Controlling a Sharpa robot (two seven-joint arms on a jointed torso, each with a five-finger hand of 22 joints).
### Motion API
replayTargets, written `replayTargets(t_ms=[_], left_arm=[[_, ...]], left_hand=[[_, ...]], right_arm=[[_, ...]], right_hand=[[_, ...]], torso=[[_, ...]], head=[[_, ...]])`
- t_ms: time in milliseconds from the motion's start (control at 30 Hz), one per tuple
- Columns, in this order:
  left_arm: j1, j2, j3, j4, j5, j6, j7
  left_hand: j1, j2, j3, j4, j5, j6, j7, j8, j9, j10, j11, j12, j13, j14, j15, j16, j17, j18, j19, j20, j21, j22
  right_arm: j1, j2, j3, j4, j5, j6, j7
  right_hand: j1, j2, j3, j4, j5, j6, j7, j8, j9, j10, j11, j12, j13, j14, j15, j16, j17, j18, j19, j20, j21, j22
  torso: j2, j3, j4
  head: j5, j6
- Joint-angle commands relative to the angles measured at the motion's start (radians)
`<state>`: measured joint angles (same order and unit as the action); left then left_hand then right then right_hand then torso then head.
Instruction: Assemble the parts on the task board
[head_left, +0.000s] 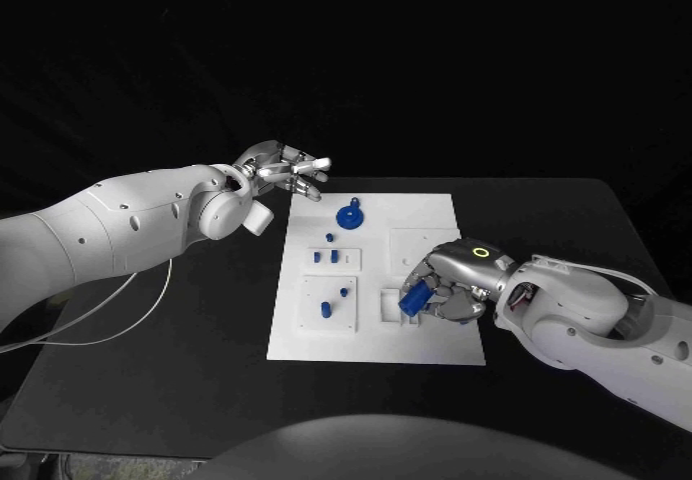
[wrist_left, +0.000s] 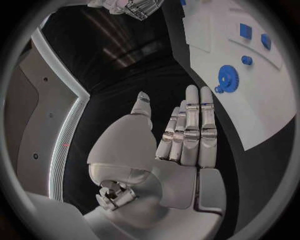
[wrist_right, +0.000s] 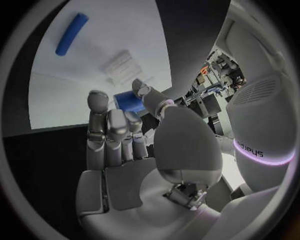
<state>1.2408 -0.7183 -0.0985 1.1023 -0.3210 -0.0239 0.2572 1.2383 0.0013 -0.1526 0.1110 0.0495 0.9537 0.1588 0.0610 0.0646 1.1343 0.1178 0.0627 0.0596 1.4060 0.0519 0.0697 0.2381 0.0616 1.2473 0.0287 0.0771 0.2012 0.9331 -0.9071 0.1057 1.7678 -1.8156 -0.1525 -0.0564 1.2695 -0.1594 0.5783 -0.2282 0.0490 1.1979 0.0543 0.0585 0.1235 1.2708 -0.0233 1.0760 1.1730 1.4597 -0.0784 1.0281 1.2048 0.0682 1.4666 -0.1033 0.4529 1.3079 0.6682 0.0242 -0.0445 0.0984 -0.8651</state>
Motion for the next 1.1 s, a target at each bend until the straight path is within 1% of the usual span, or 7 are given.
replayTargets(t_ms=[33,133,233,467,600,900,1100], left_arm=[[0.000,0.005,0.000,0.001,-0.001,0.015,0.004],[0.000,0.006,0.000,-0.001,-0.001,0.015,0.004],[0.000,0.007,0.000,-0.001,-0.001,0.015,0.004],[0.000,0.008,0.000,-0.002,-0.001,0.016,0.004],[0.000,0.007,0.000,-0.002,-0.001,0.016,0.003],[0.000,0.009,0.000,-0.002,-0.001,0.018,0.003],[0.000,0.009,0.000,-0.003,-0.001,0.018,0.000]], left_hand=[[0.000,0.010,-0.003,-0.003,-0.002,-0.003,-0.002,0.003,0.001,-0.007,-0.003,0.000,0.001,-0.006,-0.001,-0.001,0.001,-0.008,0.004,0.002,0.003,-0.002],[0.000,0.010,-0.003,-0.003,-0.002,-0.003,-0.002,0.003,0.001,-0.007,-0.003,0.000,0.001,-0.006,-0.001,-0.001,0.001,-0.008,0.004,0.002,0.003,-0.002],[0.000,0.010,-0.003,-0.003,-0.002,-0.003,-0.002,0.003,0.001,-0.007,-0.003,0.000,0.001,-0.006,-0.001,-0.001,0.001,-0.008,0.004,0.002,0.003,-0.002],[0.000,0.010,-0.003,-0.003,-0.002,-0.003,-0.002,0.003,0.001,-0.007,-0.003,0.000,0.001,-0.006,-0.001,-0.001,0.001,-0.008,0.004,0.002,0.003,-0.002],[0.001,0.015,-0.005,-0.005,-0.002,-0.002,-0.002,0.003,0.002,-0.007,-0.003,0.000,0.001,-0.006,-0.001,-0.002,0.001,-0.008,0.004,0.002,0.003,-0.002],[0.002,0.017,-0.007,-0.007,-0.002,-0.002,-0.002,0.003,0.002,-0.007,-0.003,0.000,0.001,-0.006,-0.001,-0.002,0.001,-0.008,0.004,0.001,0.003,-0.003],[0.003,0.021,-0.010,-0.009,-0.002,-0.002,-0.002,0.003,0.001,-0.007,-0.003,0.000,0.001,-0.006,-0.001,-0.001,0.000,-0.008,0.004,0.001,0.004,-0.003]], right_arm=[[0.017,0.021,-0.004,-0.029,0.007,-0.002,0.055],[0.037,0.046,-0.017,-0.058,-0.004,-0.003,0.063],[0.053,0.070,-0.039,-0.082,-0.022,-0.003,0.069],[0.069,0.105,-0.080,-0.114,-0.071,0.018,0.071],[0.071,0.112,-0.088,-0.122,-0.091,0.024,0.074],[0.076,0.132,-0.098,-0.131,-0.132,0.056,0.065],[0.080,0.135,-0.105,-0.130,-0.135,0.101,0.063]], right_hand=[[0.004,0.010,0.008,-0.003,0.004,0.077,0.002,0.005,0.004,-0.010,0.000,-0.004,-0.002,-0.004,0.001,-0.004,-0.001,0.003,0.034,0.003,-0.006,0.035],[0.006,0.011,0.009,-0.006,0.004,0.077,0.002,0.005,0.004,-0.010,0.000,-0.004,-0.002,-0.004,0.002,-0.003,-0.001,0.003,0.034,0.004,-0.006,0.037],[0.010,0.012,0.011,-0.012,0.005,0.074,0.002,0.005,0.004,-0.014,0.001,-0.006,-0.005,-0.006,0.004,-0.006,-0.004,0.004,0.030,0.005,-0.015,0.039],[0.015,0.014,0.028,-0.030,0.002,0.058,-0.003,0.004,-0.002,-0.044,-0.001,-0.023,-0.020,-0.025,0.003,-0.028,-0.018,0.007,0.009,0.005,-0.077,0.034],[0.039,0.025,0.018,-0.039,-0.001,0.025,-0.010,0.006,-0.026,-0.080,-0.013,-0.039,-0.031,-0.052,-0.006,-0.036,-0.016,0.006,-0.014,-0.004,-0.129,0.028],[0.065,0.039,0.010,-0.053,-0.001,-0.012,-0.022,0.002,-0.058,-0.155,-0.016,-0.080,-0.069,-0.096,-0.009,-0.060,-0.027,0.003,-0.047,-0.011,-0.159,0.021],[0.105,0.016,0.079,-0.057,-0.002,-0.056,-0.027,0.004,-0.059,-0.251,-0.007,-0.141,-0.146,-0.173,-0.005,-0.090,-0.044,0.020,-0.105,-0.009,-0.110,0.028]], torso=[[0.001,0.0002,0.0023],[0.002,0.0001,0.0033],[0.002,-0.0007,0.0026],[0.001,0.0000,0.0026],[0.001,-0.0002,0.0005],[0.001,0.0011,0.0016],[0.001,-0.0006,0.0004]], head=[[0.004,0.002],[0.005,0.002],[0.004,0.001],[0.010,0.000],[0.012,-0.002],[0.014,-0.002],[0.017,-0.004]])
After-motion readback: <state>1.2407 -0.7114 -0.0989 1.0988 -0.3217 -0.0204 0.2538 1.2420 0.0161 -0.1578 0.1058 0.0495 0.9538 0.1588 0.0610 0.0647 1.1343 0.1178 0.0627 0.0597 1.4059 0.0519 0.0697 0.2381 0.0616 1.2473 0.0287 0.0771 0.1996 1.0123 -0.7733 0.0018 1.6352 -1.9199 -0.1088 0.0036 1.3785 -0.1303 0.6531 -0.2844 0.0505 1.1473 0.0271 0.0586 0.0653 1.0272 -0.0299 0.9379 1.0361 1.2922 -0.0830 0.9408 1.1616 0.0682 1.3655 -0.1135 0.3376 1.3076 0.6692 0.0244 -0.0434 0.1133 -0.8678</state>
